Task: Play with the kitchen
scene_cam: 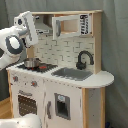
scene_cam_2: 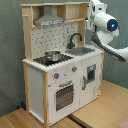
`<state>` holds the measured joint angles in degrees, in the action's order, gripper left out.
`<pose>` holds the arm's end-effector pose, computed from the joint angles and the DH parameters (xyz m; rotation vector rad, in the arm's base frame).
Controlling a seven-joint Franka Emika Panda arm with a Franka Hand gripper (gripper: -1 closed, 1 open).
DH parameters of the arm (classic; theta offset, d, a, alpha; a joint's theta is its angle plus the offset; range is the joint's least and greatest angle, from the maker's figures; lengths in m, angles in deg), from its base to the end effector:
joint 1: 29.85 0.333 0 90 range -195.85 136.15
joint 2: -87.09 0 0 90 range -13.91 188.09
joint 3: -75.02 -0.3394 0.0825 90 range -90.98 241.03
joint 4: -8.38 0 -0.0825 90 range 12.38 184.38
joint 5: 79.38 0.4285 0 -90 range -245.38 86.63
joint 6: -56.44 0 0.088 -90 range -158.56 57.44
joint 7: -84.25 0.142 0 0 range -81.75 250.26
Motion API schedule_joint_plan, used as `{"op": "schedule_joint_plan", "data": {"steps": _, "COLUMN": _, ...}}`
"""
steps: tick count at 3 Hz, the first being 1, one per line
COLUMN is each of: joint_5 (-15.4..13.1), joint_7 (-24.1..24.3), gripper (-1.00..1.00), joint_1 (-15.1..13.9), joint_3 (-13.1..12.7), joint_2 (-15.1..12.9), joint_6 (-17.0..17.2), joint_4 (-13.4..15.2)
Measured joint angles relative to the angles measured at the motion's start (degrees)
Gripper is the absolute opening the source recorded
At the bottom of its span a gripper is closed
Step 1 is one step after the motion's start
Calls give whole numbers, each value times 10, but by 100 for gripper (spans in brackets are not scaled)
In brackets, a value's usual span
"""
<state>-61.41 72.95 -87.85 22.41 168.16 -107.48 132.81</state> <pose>0.3992 0.3041 0.7446 1.5174 0.3552 1.5441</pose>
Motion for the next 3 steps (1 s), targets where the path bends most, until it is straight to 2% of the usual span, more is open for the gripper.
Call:
{"op": "schedule_joint_plan", "data": {"steps": 1, "joint_5": 0, "joint_7": -49, "gripper": 100, "joint_1": 0, "joint_3": -1, "joint_2": 26, "joint_6": -10, "joint_4": -14}}
{"op": "schedule_joint_plan", "data": {"steps": 2, "joint_5": -2, "joint_7": -62, "gripper": 100, "joint_1": 23, "joint_3": -44, "joint_2": 48, "joint_6": -23, "joint_4": -1}}
{"op": "schedule_joint_plan", "data": {"steps": 3, "joint_5": -10, "joint_7": -93, "gripper": 100, "joint_1": 64, "joint_3": -74, "joint_2": 48, "joint_6": -23, "joint_4": 0}}
